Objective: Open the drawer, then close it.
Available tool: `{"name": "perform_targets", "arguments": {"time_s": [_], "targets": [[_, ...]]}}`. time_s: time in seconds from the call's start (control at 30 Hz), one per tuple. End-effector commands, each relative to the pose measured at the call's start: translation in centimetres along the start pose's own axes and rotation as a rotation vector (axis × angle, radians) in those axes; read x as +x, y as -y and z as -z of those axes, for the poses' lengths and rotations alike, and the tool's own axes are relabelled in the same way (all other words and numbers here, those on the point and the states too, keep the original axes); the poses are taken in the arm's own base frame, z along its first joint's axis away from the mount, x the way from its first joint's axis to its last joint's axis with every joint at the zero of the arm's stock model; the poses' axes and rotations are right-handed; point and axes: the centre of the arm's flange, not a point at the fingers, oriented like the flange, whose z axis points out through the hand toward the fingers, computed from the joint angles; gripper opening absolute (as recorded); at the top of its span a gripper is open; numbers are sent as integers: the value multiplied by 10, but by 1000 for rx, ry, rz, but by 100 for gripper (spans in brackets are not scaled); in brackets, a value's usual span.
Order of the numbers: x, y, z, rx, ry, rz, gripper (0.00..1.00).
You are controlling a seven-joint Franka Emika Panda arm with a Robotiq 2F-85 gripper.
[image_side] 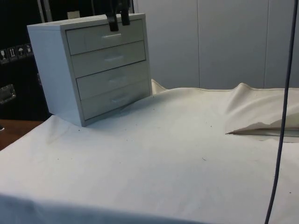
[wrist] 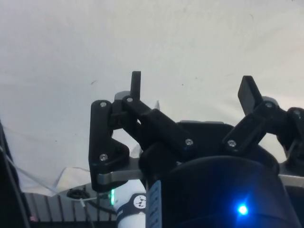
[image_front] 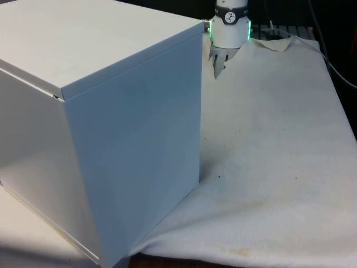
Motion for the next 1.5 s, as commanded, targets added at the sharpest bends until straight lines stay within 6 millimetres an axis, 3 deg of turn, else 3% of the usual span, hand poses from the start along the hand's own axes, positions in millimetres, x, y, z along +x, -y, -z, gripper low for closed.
{"name": "perform_targets", "arguments": {"time_s": [0.0, 0.47, 1.23, 1.47], "targets": [[-4, 3, 1, -16, -21, -1, 100], [-19, 5, -6, -63, -89, 2, 100], [-11, -3, -18, -73, -146, 21, 100], [-4, -12, -31, -95, -142, 45, 100]]}}
